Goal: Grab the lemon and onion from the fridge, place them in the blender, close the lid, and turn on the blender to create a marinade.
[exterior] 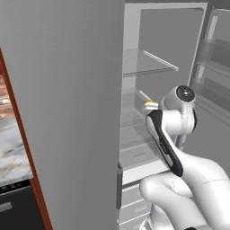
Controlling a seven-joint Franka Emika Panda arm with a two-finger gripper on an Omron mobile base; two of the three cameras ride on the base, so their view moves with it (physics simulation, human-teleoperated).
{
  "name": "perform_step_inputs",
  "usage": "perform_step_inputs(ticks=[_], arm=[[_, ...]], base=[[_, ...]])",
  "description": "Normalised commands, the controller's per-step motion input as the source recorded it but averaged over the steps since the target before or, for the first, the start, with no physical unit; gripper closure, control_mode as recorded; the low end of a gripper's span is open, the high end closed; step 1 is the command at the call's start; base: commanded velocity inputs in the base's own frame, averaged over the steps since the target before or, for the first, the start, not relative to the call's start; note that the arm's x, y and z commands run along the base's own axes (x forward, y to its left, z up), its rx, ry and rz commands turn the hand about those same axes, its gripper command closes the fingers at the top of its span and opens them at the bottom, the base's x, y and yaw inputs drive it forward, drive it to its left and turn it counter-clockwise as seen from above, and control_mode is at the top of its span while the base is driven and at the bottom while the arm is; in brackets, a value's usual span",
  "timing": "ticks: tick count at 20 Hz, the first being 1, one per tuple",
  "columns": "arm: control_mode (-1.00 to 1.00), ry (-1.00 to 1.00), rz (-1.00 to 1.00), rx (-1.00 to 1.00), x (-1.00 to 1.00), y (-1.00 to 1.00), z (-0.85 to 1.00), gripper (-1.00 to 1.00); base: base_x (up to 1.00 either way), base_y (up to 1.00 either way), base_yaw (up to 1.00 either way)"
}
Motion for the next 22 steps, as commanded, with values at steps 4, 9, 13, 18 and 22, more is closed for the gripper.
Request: perform_step_inputs(ticks=[4, 9, 13, 18, 22], arm=[[-1.0, 0.0, 0.0, 0.0, 0.26, -0.02, -0.11, -1.0], [-1.0, 0.0, 0.0, 0.0, 0.26, -0.02, -0.13, -1.0], [-1.0, 0.0, 0.0, 0.0, 0.29, -0.05, -0.17, -1.0], [-1.0, 0.0, 0.0, 0.0, 0.34, -0.05, -0.22, -1.0], [-1.0, 0.02, 0.0, 0.0, 0.36, -0.03, -0.2, -1.0]], base=[[0.0, 0.0, 0.0], [0.0, 0.0, 0.0], [0.0, 0.0, 0.0], [0.0, 0.0, 0.0], [0.0, 0.0, 0.0]])
